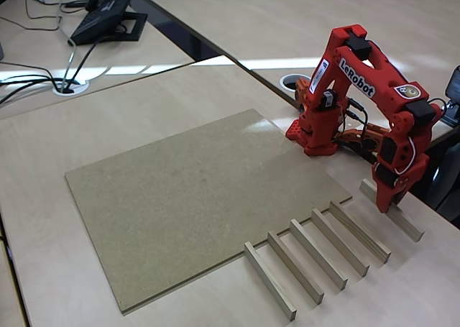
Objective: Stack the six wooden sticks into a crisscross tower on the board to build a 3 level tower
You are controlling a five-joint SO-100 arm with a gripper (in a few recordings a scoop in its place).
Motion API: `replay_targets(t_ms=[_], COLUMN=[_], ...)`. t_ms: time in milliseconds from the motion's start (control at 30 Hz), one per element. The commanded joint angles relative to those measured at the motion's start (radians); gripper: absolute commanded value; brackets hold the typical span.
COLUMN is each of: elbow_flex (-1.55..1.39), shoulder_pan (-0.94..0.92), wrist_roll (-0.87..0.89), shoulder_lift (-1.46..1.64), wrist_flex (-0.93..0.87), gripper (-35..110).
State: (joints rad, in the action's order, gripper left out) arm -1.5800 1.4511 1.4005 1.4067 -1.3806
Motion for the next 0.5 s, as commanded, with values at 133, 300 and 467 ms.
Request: replay_targets(t_ms=[133, 300, 467], elbow_flex=[0.098, 0.086, 0.048], shoulder_pan=[-0.072, -0.253, -0.495], wrist_roll=[-0.026, -0.212, -0.466], shoulder_lift=[0.16, 0.255, 0.322], wrist_flex=[-0.152, -0.19, -0.187], gripper=[0, 0, 0])
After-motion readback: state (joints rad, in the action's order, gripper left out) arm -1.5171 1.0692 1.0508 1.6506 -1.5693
